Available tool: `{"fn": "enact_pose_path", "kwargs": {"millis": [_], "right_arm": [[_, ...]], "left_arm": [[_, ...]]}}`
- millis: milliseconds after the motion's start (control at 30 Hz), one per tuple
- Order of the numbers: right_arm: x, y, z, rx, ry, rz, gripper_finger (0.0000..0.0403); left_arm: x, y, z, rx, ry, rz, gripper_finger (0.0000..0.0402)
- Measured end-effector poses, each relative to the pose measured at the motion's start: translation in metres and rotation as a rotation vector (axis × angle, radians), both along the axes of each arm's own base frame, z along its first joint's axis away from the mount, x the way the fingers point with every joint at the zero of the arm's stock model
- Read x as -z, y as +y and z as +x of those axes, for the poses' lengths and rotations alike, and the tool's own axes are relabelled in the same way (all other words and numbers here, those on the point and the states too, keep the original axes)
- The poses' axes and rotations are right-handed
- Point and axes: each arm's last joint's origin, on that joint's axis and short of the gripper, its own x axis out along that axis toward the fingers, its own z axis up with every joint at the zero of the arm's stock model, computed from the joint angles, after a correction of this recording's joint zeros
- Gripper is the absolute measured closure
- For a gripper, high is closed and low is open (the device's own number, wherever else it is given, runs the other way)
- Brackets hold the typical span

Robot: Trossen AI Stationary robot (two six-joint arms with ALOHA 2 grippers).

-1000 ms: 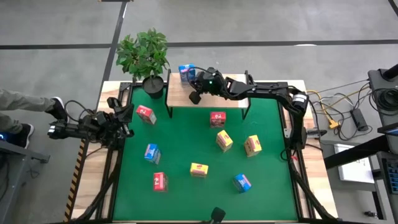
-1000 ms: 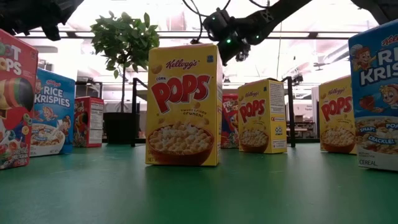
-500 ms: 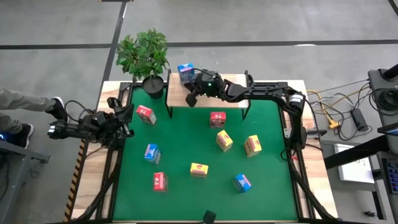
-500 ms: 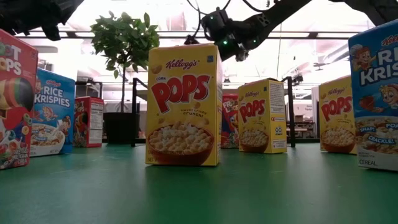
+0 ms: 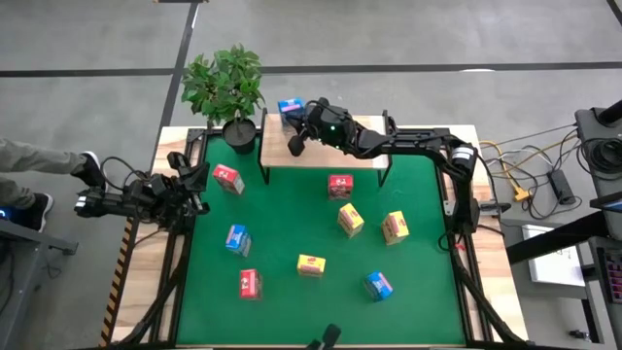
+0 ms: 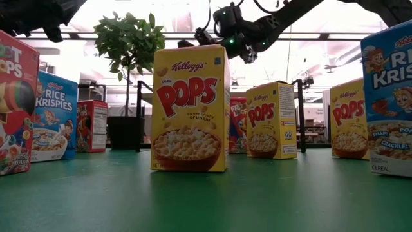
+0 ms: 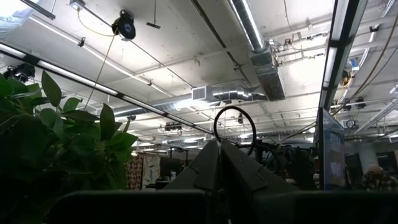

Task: Stack cereal on shelf
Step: Put the middle blue cereal box on the shelf

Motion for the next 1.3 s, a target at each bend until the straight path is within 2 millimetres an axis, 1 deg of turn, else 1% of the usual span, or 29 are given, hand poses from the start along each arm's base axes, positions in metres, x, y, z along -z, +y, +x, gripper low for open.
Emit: {"fn": "enact_pose_path", "kwargs": {"millis": [233, 300, 500, 600, 700, 733, 833, 1033, 1100, 1300], "right_arm": [[-0.002, 0.0, -0.001, 0.002, -0.008, 0.001, 0.039], [-0.006, 0.003, -0.003, -0.001, 0.004, 0.02, 0.039], [-0.031, 0.017, -0.023, -0.011, 0.104, 0.072, 0.039], [-0.037, 0.02, -0.034, -0.008, 0.167, 0.108, 0.039], [-0.036, 0.02, -0.04, -0.101, 0.246, 0.084, 0.039], [-0.034, 0.02, -0.039, -0.132, 0.258, 0.074, 0.039], [-0.021, 0.018, -0.031, -0.146, 0.251, 0.065, 0.039], [0.012, 0.009, -0.005, -0.146, 0.173, 0.035, 0.039], [0.023, 0.007, 0.001, -0.146, 0.167, 0.031, 0.039], [0.043, 0.001, 0.016, -0.124, 0.171, 0.037, 0.039]], "left_arm": [[0.0, 0.0, 0.0, 0.0, 0.0, 0.0, 0.0402], [0.0, 0.0, 0.0, 0.0, 0.0, 0.0, 0.0402], [0.0, 0.0, 0.0, 0.0, 0.003, 0.0, 0.0402], [0.001, 0.0, 0.001, 0.0, 0.008, 0.001, 0.0402], [0.001, 0.0, 0.001, 0.0, 0.009, 0.001, 0.0402], [0.001, 0.0, 0.001, 0.0, 0.009, 0.001, 0.0402], [0.001, 0.0, 0.001, 0.0, 0.01, 0.001, 0.0402], [0.001, 0.0, 0.001, 0.0, 0.01, 0.001, 0.0402], [0.001, 0.0, 0.001, 0.0, 0.01, 0.001, 0.0402], [0.001, 0.0, 0.001, -0.001, 0.01, 0.002, 0.0402]]}}
